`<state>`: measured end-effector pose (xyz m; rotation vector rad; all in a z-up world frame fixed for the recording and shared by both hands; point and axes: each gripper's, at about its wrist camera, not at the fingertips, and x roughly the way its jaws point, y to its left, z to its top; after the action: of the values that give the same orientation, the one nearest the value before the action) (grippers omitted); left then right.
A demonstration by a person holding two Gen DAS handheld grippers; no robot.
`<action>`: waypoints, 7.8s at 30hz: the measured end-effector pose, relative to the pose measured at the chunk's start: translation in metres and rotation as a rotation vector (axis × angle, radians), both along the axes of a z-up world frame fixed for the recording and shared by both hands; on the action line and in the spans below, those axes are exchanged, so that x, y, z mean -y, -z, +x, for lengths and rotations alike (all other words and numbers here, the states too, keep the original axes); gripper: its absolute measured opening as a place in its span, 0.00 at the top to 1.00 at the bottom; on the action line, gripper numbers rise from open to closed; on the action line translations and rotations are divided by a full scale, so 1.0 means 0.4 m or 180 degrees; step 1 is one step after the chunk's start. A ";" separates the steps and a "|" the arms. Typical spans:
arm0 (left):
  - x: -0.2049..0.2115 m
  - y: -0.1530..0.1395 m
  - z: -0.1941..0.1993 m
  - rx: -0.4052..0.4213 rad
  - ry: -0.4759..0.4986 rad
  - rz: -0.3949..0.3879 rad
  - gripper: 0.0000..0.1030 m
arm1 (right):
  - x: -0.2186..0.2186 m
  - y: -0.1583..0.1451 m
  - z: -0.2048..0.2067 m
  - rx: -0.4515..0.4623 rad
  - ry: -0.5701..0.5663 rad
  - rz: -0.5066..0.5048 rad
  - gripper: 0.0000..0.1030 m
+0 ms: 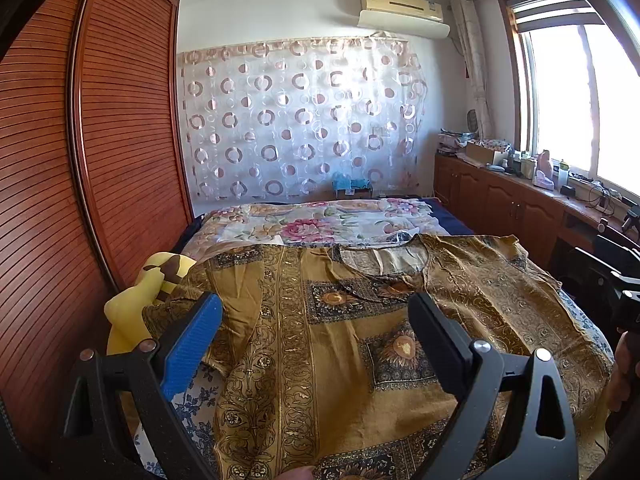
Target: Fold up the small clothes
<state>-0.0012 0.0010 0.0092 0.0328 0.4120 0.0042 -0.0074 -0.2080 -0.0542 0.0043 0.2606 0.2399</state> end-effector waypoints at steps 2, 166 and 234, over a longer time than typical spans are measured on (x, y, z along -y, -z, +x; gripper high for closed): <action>0.002 -0.002 0.005 -0.0002 0.0002 0.0002 0.08 | 0.000 -0.001 0.001 -0.0002 -0.0002 -0.0002 0.00; -0.158 0.151 0.142 -0.0908 0.0885 -0.0041 0.68 | -0.092 0.160 0.233 -0.1016 -0.0551 -0.0345 0.01; -0.296 0.321 0.221 -0.1417 0.0161 -0.0260 0.20 | -0.209 0.036 0.541 -0.1021 -0.0934 -0.0755 0.52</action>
<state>0.0873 0.1193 -0.1193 -0.0375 0.8559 -0.0710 0.2091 -0.1242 -0.0685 -0.2331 0.6096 0.5002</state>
